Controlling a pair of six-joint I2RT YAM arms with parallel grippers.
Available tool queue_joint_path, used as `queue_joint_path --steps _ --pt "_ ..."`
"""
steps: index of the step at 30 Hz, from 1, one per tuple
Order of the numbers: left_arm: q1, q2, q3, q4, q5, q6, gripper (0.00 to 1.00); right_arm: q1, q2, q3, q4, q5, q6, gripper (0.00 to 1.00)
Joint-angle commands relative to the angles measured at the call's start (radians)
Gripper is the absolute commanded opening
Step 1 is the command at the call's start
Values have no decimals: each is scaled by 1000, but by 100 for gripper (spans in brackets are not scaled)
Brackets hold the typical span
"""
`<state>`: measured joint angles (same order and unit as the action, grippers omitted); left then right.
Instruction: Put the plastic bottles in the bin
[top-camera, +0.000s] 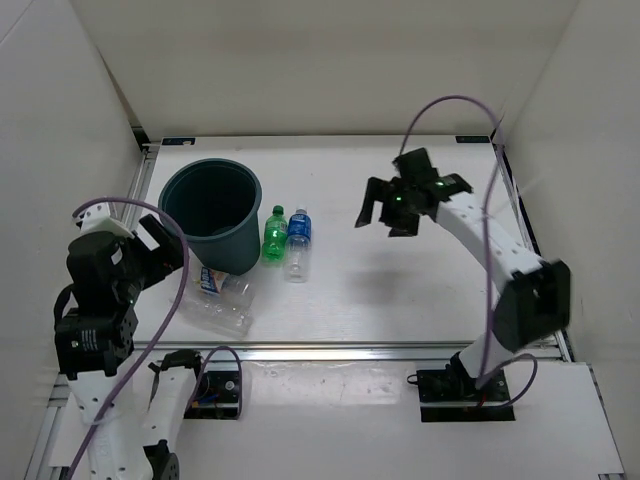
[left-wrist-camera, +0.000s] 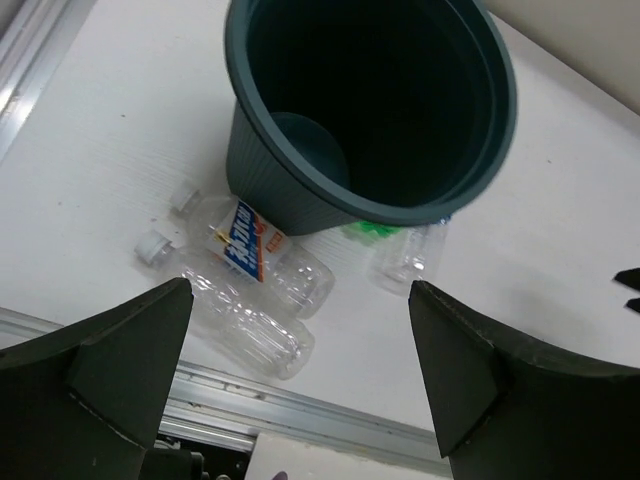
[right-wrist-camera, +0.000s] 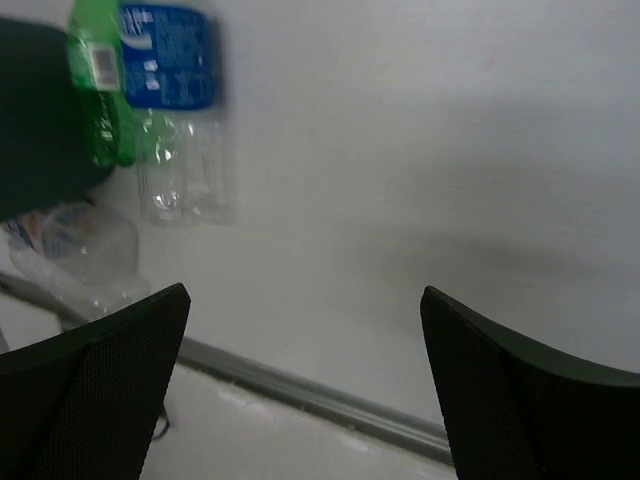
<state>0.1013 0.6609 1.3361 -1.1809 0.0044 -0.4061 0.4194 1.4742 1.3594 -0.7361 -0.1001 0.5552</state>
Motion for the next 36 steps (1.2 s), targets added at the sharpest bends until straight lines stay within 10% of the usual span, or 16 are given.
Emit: queue_joint_path --steps 1,15,36 --pt "-5 45 23 24 -107 13 100 30 159 149 61 -225 -38 100" --pt "-5 140 31 -17 -199 -160 100 68 805 609 115 -423 -9 100" --pt "-5 100 32 -52 -228 -151 100 130 1044 675 167 -553 46 88"
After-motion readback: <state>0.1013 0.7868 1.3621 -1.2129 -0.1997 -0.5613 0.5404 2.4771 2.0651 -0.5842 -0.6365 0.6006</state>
